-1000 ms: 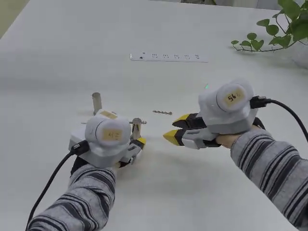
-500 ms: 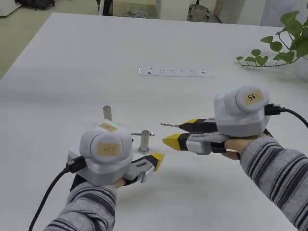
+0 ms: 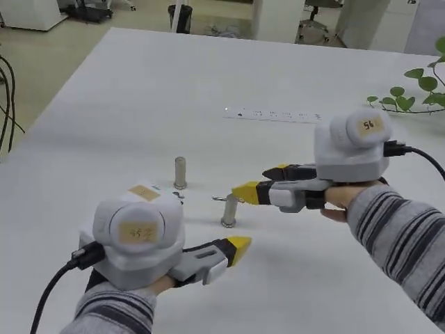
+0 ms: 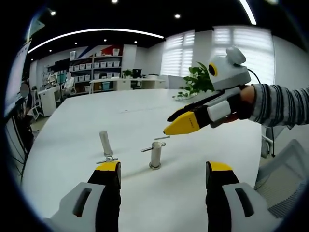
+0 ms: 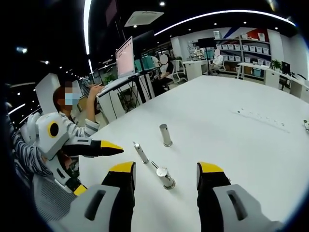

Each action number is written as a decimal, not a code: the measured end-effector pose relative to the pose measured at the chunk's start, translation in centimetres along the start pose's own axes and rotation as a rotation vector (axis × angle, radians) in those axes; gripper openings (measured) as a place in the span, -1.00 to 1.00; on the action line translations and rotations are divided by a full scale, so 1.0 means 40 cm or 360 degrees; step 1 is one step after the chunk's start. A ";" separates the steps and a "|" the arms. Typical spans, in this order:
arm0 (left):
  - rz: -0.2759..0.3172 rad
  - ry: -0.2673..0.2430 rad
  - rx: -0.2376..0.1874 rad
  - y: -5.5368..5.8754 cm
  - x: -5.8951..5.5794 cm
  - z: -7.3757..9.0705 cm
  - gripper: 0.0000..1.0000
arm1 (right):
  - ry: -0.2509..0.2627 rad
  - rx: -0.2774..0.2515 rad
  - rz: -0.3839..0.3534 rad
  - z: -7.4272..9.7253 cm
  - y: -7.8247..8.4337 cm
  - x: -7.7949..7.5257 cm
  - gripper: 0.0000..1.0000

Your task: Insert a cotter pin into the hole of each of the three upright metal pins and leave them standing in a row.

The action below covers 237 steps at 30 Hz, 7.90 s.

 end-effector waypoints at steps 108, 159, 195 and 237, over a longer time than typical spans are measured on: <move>-0.0107 -0.0112 0.0080 0.019 0.053 0.043 0.87 | 0.0196 0.0272 0.0275 0.030 0.091 -0.115 -0.82; -0.0088 -0.0101 0.0094 0.022 0.048 0.044 0.84 | 0.0396 0.0198 0.0153 0.042 0.164 0.046 -0.82; -0.0007 -0.0183 0.0072 -0.002 0.016 0.081 0.91 | -0.0013 0.0386 0.0384 0.155 0.016 -0.055 -0.58; 0.0041 -0.0246 0.0104 -0.001 0.091 0.065 0.88 | -0.0243 0.1025 0.0666 -0.122 0.084 -0.298 -1.00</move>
Point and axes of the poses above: the centre of the closed fingertips' face, and the gripper's own axes: z roughly backward along the fingers, x roughly to its left, y roughly out of its underside, the point moved 8 cm from there along z, roughly backward along the fingers, and after that the axes turned 12 degrees about -x, right-handed, at the moved point
